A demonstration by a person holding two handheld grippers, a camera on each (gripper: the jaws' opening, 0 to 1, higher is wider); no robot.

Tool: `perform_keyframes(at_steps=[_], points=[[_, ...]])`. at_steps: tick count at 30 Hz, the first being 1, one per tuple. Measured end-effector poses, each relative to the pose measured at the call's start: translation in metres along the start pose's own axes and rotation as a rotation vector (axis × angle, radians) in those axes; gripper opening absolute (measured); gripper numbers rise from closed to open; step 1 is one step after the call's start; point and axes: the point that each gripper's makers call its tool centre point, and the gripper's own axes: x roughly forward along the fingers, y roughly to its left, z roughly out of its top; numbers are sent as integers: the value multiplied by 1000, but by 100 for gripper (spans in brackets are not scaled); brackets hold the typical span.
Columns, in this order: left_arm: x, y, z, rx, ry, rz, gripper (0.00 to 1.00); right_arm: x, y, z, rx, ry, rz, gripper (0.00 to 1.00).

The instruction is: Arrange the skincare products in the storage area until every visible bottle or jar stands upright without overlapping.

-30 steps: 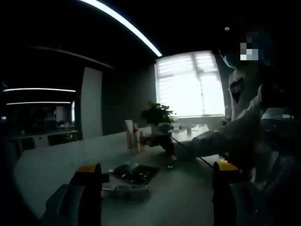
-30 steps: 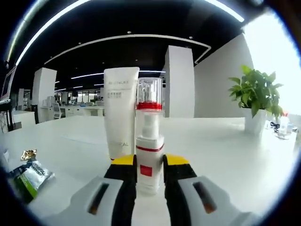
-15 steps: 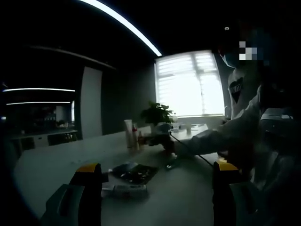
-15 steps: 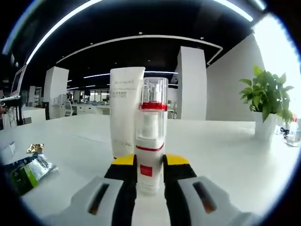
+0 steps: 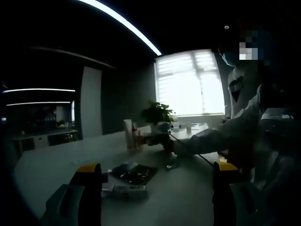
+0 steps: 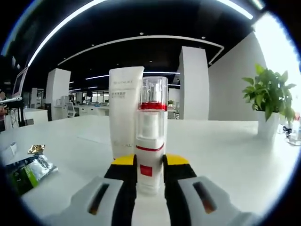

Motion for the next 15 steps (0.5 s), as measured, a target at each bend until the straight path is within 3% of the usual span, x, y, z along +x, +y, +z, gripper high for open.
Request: perform_keyframes(at_steps=[15], points=[[-1,0,0,4,3,5,100,-8,5,-2,10,7,10,20]])
